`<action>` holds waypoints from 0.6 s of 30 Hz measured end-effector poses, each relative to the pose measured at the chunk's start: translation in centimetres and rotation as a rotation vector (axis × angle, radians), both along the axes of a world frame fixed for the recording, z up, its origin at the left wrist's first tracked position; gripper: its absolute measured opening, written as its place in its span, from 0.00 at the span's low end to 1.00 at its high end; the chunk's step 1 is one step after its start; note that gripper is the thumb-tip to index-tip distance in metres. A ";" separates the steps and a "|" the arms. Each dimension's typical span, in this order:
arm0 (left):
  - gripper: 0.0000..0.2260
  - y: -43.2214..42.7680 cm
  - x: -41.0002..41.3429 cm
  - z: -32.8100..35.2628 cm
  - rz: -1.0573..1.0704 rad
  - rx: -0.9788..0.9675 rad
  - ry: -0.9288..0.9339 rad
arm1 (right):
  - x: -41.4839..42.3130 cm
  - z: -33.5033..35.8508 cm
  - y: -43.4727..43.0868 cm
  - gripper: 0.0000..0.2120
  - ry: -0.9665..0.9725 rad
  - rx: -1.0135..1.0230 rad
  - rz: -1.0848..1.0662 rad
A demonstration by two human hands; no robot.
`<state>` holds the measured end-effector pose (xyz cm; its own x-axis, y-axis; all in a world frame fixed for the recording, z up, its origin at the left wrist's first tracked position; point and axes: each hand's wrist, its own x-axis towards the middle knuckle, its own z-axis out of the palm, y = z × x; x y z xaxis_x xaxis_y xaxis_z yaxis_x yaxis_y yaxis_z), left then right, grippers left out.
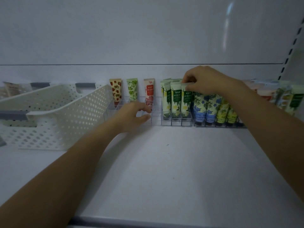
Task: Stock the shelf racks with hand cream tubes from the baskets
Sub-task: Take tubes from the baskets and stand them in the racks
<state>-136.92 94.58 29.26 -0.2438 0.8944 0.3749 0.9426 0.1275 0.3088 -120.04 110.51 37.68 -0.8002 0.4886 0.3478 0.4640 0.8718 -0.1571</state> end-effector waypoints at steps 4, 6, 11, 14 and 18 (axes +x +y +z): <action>0.12 0.0 0.4 0.1 0.038 0.048 0.041 | 0.3 0.4 -0.2 0.11 0.050 -0.020 0.040; 0.12 0.4 1.0 0.7 0.062 0.133 0.035 | 0.6 1.0 -0.7 0.11 0.127 -0.019 0.052; 0.12 0.6 1.9 5.6 0.102 0.291 0.068 | 0.1 2.5 -2.8 0.11 0.344 -0.005 0.102; 0.12 -1.3 -0.1 10.1 0.118 0.284 0.157 | -1.7 3.0 -4.8 0.12 0.350 0.005 0.153; 0.13 -5.9 -5.3 14.0 0.209 0.218 0.252 | -6.2 3.6 -8.3 0.12 0.256 0.018 0.250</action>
